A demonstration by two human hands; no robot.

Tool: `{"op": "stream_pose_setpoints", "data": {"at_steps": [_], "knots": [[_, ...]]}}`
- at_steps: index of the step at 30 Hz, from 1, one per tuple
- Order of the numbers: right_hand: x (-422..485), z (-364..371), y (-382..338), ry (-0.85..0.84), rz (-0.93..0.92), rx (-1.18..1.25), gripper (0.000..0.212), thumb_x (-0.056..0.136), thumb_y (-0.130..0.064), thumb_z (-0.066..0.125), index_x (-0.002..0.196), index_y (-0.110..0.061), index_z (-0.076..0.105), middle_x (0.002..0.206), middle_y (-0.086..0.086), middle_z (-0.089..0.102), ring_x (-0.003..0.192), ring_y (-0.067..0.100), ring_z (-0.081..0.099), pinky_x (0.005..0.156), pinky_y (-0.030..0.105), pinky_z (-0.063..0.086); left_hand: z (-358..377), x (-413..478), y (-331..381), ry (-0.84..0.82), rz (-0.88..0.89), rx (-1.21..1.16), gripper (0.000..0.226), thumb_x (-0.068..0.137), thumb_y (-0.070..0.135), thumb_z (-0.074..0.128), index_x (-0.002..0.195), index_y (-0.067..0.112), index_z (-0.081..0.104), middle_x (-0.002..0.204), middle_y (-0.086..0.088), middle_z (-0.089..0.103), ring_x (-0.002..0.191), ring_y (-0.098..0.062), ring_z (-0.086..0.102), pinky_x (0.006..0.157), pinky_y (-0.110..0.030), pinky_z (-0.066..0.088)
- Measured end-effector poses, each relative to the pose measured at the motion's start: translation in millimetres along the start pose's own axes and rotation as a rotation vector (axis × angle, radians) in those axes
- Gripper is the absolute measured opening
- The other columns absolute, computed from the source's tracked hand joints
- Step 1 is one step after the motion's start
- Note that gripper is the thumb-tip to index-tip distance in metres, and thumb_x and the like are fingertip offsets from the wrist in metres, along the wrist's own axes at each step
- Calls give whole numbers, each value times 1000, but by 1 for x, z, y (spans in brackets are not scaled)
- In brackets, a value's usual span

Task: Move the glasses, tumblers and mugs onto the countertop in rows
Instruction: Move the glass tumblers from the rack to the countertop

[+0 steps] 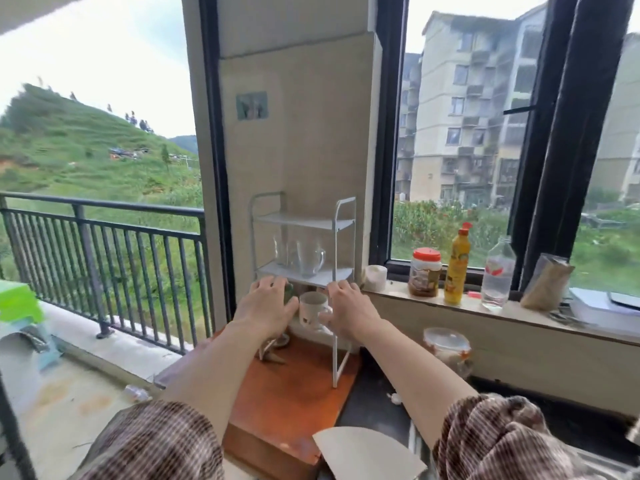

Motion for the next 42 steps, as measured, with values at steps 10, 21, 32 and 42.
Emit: {"op": "stream_pose_setpoints", "data": {"at_steps": [10, 21, 32, 42], "knots": [[140, 64, 8, 31, 77, 99, 59, 89, -31, 58, 137, -7, 36, 137, 11, 43, 123, 30, 41, 100, 41, 40, 75, 146, -74, -97, -71, -176, 50, 92, 40, 42, 135, 13, 43, 139, -11, 44, 126, -29, 42, 101, -43, 40], [261, 95, 16, 237, 419, 275, 68, 91, -32, 52, 146, -7, 21, 146, 17, 38, 130, 36, 40, 101, 41, 36, 117, 301, -118, -136, -182, -690, 51, 95, 40, 41, 131, 5, 52, 122, -16, 62, 103, -29, 57, 88, -37, 45], [280, 105, 49, 264, 669, 732, 16, 91, -21, 60, 83, -7, 61, 75, 5, 61, 69, 16, 59, 77, 35, 60, 150, 342, -120, -243, -240, -1123, 39, 97, 37, 43, 111, 8, 64, 89, -4, 66, 83, -18, 58, 78, -29, 41], [268, 104, 33, 263, 674, 1139, 23, 92, -22, 64, 78, -3, 67, 66, 5, 62, 71, 16, 61, 74, 30, 59, 136, 330, -146, -278, -329, -1297, 26, 96, 31, 45, 91, 11, 61, 79, -4, 63, 75, -19, 57, 90, -36, 41]]}}
Point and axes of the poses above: each hand's wrist, its own x-axis towards the middle knuckle, its own z-axis out of the palm, y = z × x, the point moved 2 cm from there along x, towards the middle knuckle
